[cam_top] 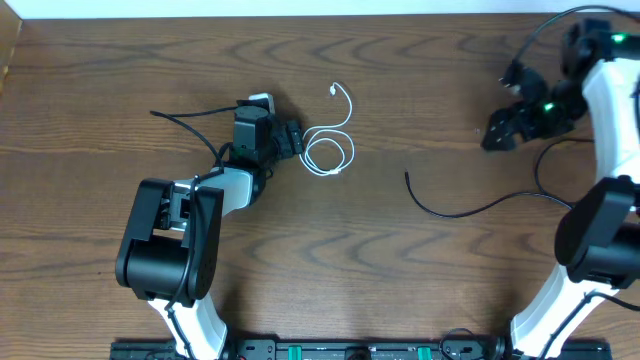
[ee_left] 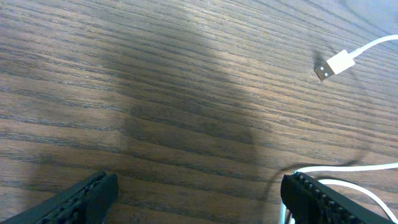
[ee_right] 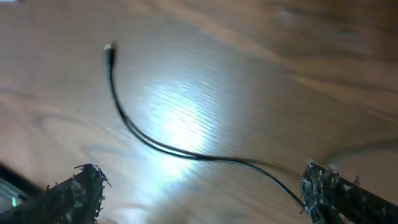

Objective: Untangle cables
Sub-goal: 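Move the right gripper left toward the cables near the left gripper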

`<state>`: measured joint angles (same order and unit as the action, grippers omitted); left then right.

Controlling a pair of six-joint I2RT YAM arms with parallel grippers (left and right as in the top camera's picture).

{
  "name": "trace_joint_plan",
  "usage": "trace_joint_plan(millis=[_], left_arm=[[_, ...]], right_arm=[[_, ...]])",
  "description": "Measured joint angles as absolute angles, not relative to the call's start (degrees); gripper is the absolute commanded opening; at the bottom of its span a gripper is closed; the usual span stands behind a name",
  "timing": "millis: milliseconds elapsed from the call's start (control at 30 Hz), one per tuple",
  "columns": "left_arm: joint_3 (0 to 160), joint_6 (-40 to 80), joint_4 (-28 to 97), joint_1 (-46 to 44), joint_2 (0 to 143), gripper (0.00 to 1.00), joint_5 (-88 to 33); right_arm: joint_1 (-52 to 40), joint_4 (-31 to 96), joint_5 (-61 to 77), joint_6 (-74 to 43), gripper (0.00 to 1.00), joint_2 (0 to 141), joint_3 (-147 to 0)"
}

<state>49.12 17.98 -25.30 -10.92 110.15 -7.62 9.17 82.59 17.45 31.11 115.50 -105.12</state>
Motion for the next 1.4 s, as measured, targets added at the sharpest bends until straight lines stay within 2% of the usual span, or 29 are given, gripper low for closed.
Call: trace_joint_plan(millis=[333,400,533,767,900,1067,1300,1400], left_arm=[[49.1,18.0,-25.3,-10.9,110.1,0.89,-7.6],[49.1,18.0,-25.3,-10.9,110.1,0.9,-7.6],[49.1,18.0,-25.3,-10.9,110.1,0.9,-7.6],[49.1,18.0,-25.3,-10.9,110.1,0.9,-7.6],[49.1,18.0,-25.3,-10.9,110.1,0.9,-7.6],[49.1,18.0,-25.3,-10.9,110.1,0.9,-7.6],[49.1,18.0,-25.3,-10.9,110.1,0.9,-7.6],[49.1,18.0,-25.3,-10.9,110.1,0.9,-7.6]], right_arm=[[-5.0,77.3,19.8,37.7,0.99,115.5,-94.2],[-8.1,75.2,19.2,37.7,0.93,115.5,-92.2],[-14.5,69.8,15.3,34.8,0.95,115.5,-87.9],[-22.1,61.9,5.7,28.2,0.88,115.5,-81.1],[-24.0,57.6,0.4,20.1,0.88,115.5,-80.8],[-23.9,55.4,-1.7,9.1,0.77,115.5,-80.8],[-24.0,54.5,-0.4,0.5,0.61,115.5,-80.8],[-24.1,53.7,-0.4,-2.4,0.58,115.5,-80.8]])
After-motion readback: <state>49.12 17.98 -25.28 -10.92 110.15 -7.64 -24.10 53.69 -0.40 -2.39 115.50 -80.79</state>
